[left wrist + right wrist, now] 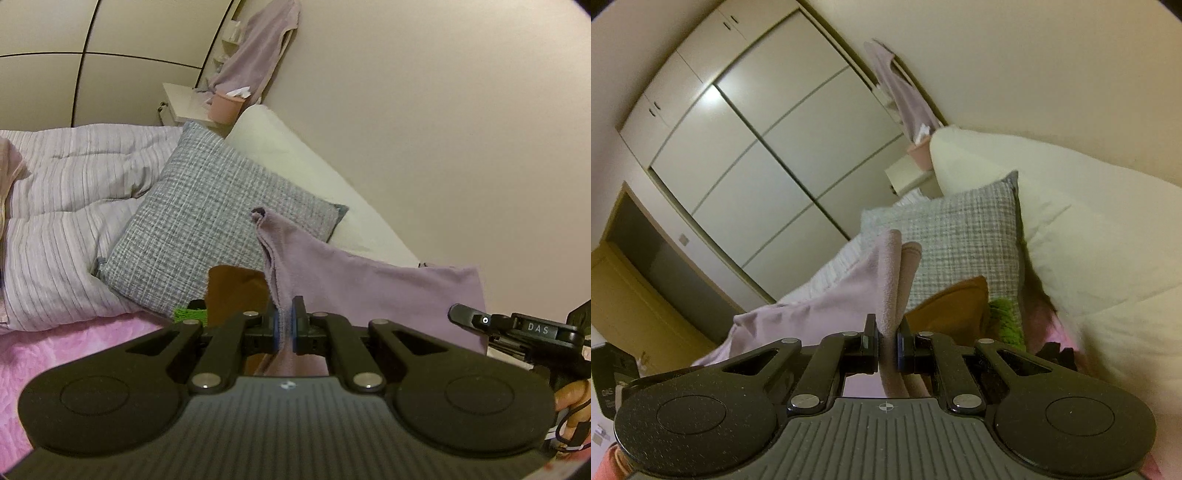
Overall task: Fold clothes
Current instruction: 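Lower the grey top onto the clothes stack with both grippers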
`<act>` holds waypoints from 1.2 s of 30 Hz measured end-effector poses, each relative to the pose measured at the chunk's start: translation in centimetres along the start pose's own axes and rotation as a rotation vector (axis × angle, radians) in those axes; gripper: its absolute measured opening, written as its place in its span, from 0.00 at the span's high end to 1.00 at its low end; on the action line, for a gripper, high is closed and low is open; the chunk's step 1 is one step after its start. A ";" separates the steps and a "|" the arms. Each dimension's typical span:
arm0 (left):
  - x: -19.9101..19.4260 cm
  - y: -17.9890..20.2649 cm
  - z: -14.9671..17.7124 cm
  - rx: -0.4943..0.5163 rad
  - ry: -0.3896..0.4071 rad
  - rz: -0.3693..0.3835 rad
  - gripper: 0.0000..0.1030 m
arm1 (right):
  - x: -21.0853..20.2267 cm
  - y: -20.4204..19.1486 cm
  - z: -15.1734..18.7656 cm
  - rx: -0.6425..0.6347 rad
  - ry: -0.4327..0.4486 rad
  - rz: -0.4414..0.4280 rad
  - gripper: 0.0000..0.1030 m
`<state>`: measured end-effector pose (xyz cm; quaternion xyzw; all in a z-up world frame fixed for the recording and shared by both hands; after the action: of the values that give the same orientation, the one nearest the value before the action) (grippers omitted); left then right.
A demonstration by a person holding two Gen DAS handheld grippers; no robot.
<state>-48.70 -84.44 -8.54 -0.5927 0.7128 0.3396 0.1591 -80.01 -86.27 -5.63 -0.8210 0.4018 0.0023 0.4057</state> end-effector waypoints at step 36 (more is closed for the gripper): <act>1.5 2.5 9.2 0.173 -0.066 -0.153 0.80 | -1.2 -1.2 13.4 -0.361 -0.070 0.361 0.75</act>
<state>-53.02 -79.16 -15.35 -0.6177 0.6866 0.2831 0.2585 -75.72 -76.16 -13.41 -0.7944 0.5208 0.1746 0.2593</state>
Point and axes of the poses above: each gripper's, at about its wrist camera, not at the fingertips, and x roughly the way its jaws point, y to its right, z to its underside, the point moved 3 cm from there along x, roughly the way its jaws point, and after that the axes turned 10 degrees about -z, right-handed, at the moved point
